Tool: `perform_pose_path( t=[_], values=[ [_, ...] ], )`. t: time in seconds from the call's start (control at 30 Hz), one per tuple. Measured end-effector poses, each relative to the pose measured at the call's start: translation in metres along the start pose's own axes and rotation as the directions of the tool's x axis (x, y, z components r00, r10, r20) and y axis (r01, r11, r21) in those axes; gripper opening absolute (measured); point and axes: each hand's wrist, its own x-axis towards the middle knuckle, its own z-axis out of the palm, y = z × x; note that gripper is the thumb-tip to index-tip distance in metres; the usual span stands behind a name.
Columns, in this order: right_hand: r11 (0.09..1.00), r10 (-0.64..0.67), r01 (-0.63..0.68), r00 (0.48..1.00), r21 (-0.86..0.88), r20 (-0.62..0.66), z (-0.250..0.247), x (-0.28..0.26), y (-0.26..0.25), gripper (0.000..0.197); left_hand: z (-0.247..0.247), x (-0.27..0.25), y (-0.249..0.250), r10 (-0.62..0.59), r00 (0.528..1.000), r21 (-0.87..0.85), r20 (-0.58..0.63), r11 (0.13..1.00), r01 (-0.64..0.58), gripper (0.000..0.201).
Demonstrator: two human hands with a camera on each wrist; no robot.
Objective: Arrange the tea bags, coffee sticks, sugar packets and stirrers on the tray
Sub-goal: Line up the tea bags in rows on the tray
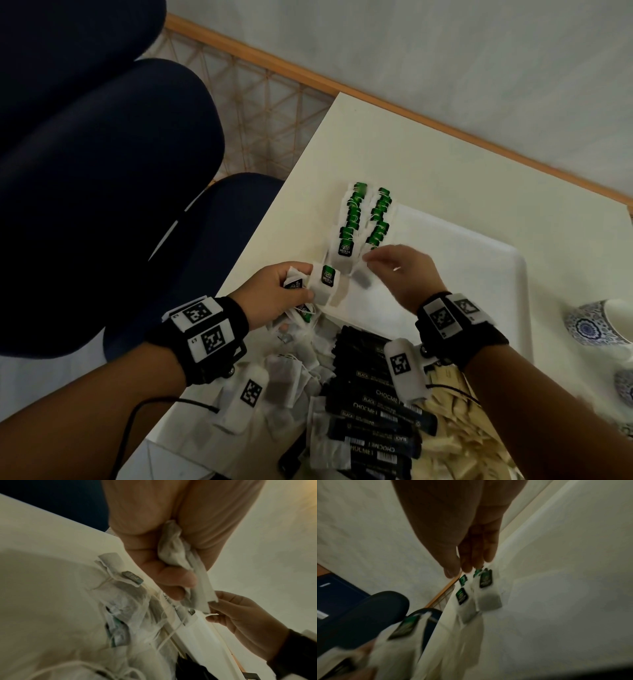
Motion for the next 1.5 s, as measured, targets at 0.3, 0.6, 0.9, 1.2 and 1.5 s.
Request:
perform_pose_path(
  t=[0.3,0.6,0.9,1.2,1.5],
  values=[
    [0.966,0.013,0.083,0.93,-0.245,0.366,0.017,-0.013,0.002,0.023,-0.002,-0.004,0.0,-0.003,1.0,0.031,0.006,1.0,0.003,0.032],
    [0.97,-0.007,0.077,0.957,-0.229,0.291,0.013,-0.007,0.002,0.021,0.0,-0.001,-0.006,0.028,0.999,0.026,0.04,0.999,-0.029,0.036],
    [0.962,-0.069,0.162,0.924,-0.221,0.376,0.03,0.0,-0.025,0.026,0.002,0.005,-0.009,0.077,0.994,0.056,0.073,0.995,-0.082,0.04],
    [0.968,0.074,-0.13,0.965,0.216,0.251,0.024,0.0,-0.021,0.031,0.0,0.01,-0.011,0.045,0.998,0.09,0.052,0.995,-0.05,0.04],
    [0.989,-0.011,-0.031,0.958,0.143,0.287,0.005,0.002,-0.03,0.011,0.006,0.014,-0.016,0.004,1.0,0.121,0.014,0.993,-0.006,0.02]
  ],
)
